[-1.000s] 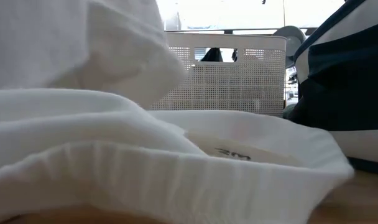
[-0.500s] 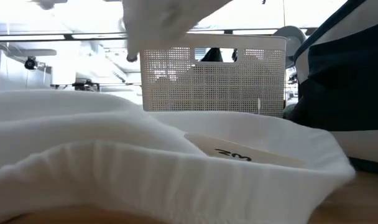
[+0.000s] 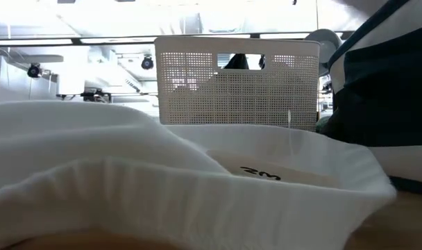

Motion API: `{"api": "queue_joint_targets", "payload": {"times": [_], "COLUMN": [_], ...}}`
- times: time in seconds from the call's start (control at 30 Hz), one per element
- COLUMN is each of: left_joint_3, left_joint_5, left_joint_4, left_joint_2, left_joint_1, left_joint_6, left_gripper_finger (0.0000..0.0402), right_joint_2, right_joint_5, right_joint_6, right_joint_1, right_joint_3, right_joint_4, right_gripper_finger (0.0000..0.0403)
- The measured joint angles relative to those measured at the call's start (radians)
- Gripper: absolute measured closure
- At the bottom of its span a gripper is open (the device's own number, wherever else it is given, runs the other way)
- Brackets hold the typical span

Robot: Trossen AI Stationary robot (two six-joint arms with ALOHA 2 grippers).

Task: Sort clothes
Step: Put the white long sleeve polo into the blue laundry bin

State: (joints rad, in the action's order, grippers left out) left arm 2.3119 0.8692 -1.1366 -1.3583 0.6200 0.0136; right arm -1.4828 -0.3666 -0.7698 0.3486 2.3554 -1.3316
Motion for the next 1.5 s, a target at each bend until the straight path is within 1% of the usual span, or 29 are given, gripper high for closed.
{"api": "queue_joint_targets", "payload": {"times": [0.07, 0.1, 0.13, 0.23, 0.27, 0.37, 0.4, 0.5, 0.57, 0.63, 0.8, 0.9, 1.0, 1.07, 1.17, 1.23, 1.33, 1.43, 1.5], "left_joint_3": [0.000, 0.000, 0.000, -0.002, -0.002, -0.004, -0.004, -0.004, -0.004, -0.004, -0.005, -0.006, -0.011, -0.011, -0.020, -0.029, -0.043, -0.060, -0.074], "left_joint_5": [0.012, 0.022, 0.033, 0.061, 0.070, 0.091, 0.091, 0.093, 0.093, 0.093, 0.093, 0.093, 0.094, 0.106, 0.142, 0.144, 0.144, 0.144, 0.144], "left_joint_4": [0.000, 0.000, 0.000, -0.004, -0.004, -0.007, -0.009, -0.017, -0.025, -0.035, -0.057, -0.062, -0.079, -0.101, -0.146, -0.189, -0.252, -0.289, -0.295], "left_joint_2": [0.006, 0.007, 0.009, 0.008, 0.008, 0.005, 0.004, 0.000, -0.003, -0.007, -0.014, -0.016, -0.014, -0.015, -0.015, -0.014, -0.016, -0.015, -0.015], "left_joint_1": [0.000, 0.000, 0.000, 0.000, 0.000, 0.000, 0.000, 0.000, 0.000, 0.000, 0.000, -0.002, -0.002, -0.002, -0.002, -0.002, -0.003, -0.009, -0.010], "left_joint_6": [0.000, 0.001, 0.003, 0.019, 0.024, 0.027, 0.027, 0.027, 0.026, 0.026, 0.026, 0.026, 0.020, -0.005, -0.067, -0.104, -0.178, -0.235, -0.249], "left_gripper_finger": [0.0274, 0.0274, 0.0274, 0.0274, 0.0274, 0.0274, 0.0274, 0.0274, 0.0274, 0.0274, 0.0274, 0.0274, 0.0274, 0.0273, 0.0273, 0.0273, 0.0273, 0.0273, 0.0273], "right_joint_2": [0.001, -0.008, -0.011, -0.016, -0.027, -0.066, -0.077, -0.097, -0.112, -0.114, -0.148, -0.159, -0.171, -0.172, -0.177, -0.181, -0.171, -0.137, -0.108], "right_joint_5": [0.113, 0.161, 0.184, 0.235, 0.260, 0.267, 0.262, 0.222, 0.163, 0.111, 0.085, 0.083, 0.093, 0.096, 0.095, 0.056, -0.064, -0.217, -0.264], "right_joint_6": [-0.077, -0.111, -0.115, -0.047, -0.046, -0.075, -0.085, -0.095, -0.126, -0.128, -0.122, -0.095, -0.071, -0.055, -0.053, -0.075, -0.130, -0.195, -0.266], "right_joint_1": [0.031, 0.046, 0.059, 0.106, 0.121, 0.146, 0.157, 0.190, 0.200, 0.216, 0.228, 0.227, 0.228, 0.233, 0.232, 0.227, 0.222, 0.222, 0.224], "right_joint_3": [-0.001, -0.007, -0.029, -0.095, -0.109, -0.154, -0.185, -0.293, -0.362, -0.460, -0.674, -0.778, -0.868, -0.913, -0.945, -0.944, -0.917, -0.855, -0.810], "right_joint_4": [-0.212, -0.272, -0.250, -0.112, -0.115, -0.254, -0.245, -0.195, -0.240, -0.227, -0.231, -0.190, -0.096, -0.009, 0.052, 0.059, 0.020, -0.005, -0.024], "right_gripper_finger": [0.0378, 0.0378, 0.0378, 0.0378, 0.0378, 0.0378, 0.0378, 0.0378, 0.0378, 0.0378, 0.0378, 0.0378, 0.0378, 0.0364, 0.0326, 0.0300, 0.0261, 0.0227, 0.0210]}}
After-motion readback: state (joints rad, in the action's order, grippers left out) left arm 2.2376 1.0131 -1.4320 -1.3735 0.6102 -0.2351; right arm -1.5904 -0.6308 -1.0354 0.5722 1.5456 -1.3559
